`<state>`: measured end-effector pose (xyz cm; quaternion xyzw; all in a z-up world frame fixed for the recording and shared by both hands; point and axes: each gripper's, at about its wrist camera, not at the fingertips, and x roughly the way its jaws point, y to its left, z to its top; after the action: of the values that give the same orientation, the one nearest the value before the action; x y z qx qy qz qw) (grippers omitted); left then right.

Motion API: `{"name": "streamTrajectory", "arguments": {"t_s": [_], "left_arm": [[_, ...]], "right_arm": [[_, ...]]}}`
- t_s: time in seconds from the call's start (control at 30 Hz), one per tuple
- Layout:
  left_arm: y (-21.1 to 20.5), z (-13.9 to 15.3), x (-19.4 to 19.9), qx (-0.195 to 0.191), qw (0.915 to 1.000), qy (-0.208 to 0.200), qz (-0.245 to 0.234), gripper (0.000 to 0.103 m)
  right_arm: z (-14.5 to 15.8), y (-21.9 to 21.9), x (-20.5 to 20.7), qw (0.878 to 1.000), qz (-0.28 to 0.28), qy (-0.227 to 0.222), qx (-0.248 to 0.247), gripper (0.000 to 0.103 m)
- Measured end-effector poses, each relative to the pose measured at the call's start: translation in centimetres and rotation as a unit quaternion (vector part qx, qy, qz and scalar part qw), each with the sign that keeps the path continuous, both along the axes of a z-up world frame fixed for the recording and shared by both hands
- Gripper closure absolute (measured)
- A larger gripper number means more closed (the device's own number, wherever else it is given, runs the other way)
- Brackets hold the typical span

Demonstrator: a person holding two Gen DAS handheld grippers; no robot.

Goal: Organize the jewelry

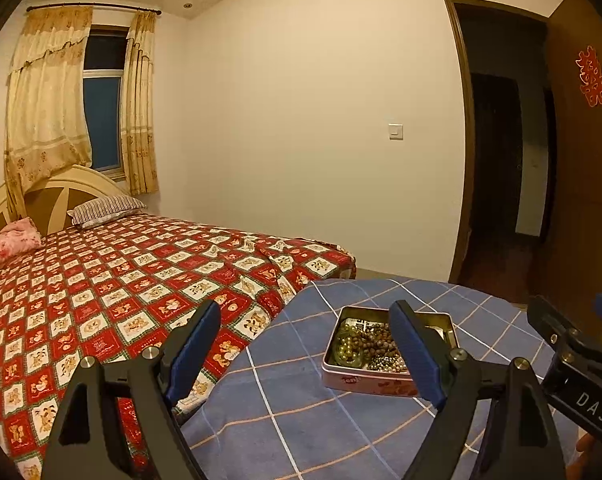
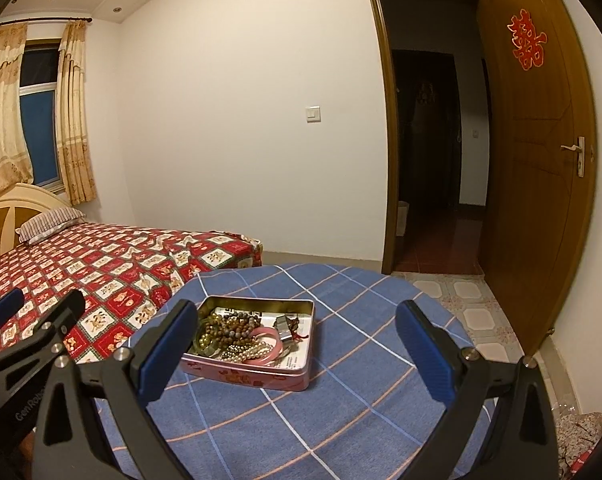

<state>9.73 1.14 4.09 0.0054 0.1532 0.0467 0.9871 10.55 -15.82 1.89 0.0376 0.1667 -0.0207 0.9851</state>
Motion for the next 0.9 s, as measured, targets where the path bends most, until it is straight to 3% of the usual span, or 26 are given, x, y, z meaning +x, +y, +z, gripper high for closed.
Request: {"name": "streamTrajectory", "arguments": {"t_s": [0.9], "left_arm": [[-0.27,-0.46,0.27,-0.004,0.9999,-0.001,-0.016,0.017]], "right_arm": [[-0.57,-0.1,0.44,1.0,0.0,0.007,-0.001,0.002]]}}
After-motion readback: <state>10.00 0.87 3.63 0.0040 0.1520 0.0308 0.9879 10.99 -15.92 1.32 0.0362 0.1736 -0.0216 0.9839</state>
